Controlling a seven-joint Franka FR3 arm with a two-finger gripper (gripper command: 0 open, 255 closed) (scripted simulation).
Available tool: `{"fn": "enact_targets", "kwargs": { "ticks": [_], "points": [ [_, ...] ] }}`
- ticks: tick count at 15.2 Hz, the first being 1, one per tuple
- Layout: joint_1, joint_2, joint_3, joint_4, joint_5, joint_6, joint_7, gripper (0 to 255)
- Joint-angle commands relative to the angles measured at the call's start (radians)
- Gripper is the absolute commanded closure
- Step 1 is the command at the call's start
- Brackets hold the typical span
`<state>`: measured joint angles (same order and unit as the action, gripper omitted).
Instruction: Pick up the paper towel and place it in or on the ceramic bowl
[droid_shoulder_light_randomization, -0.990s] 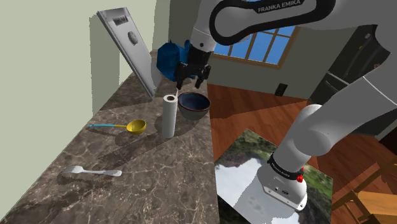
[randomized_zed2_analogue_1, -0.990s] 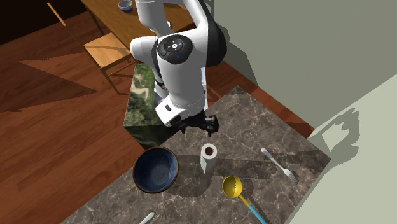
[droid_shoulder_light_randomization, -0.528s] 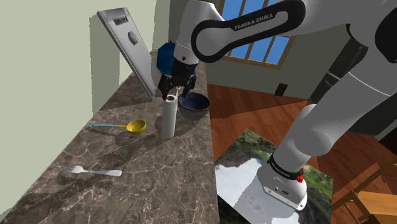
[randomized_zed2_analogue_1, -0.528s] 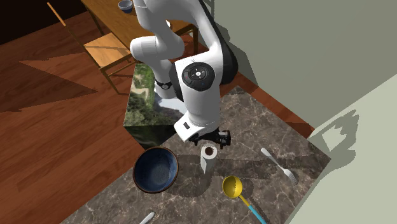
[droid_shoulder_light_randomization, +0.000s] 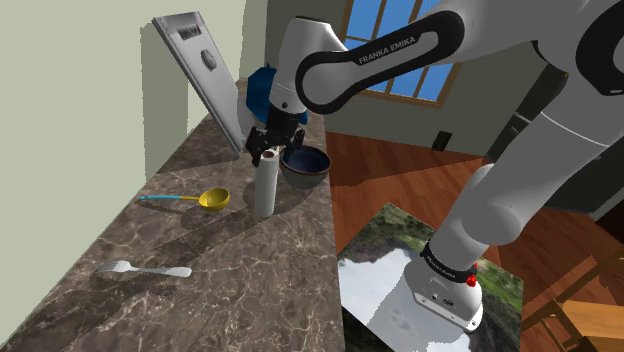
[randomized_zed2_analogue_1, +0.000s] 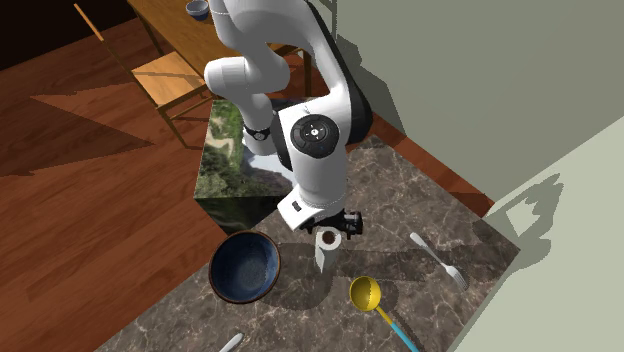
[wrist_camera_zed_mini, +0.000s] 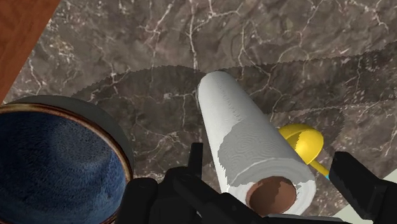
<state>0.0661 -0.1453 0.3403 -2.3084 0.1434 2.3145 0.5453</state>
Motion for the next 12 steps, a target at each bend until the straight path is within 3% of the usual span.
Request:
{"fn": "enact_targets", "kwargs": {
  "ticks": [1, 4, 5, 12],
  "points": [
    [0.0, 0.001, 0.0, -0.001, 0.0, 0.002, 0.001, 0],
    [0.0, 0.001, 0.0, -0.001, 0.0, 0.002, 0.001, 0],
    [0.0, 0.001, 0.0, -0.001, 0.0, 0.002, 0.001, 255],
    [0.0, 0.001, 0.0, -0.001, 0.0, 0.002, 0.001, 255]
  ]
}}
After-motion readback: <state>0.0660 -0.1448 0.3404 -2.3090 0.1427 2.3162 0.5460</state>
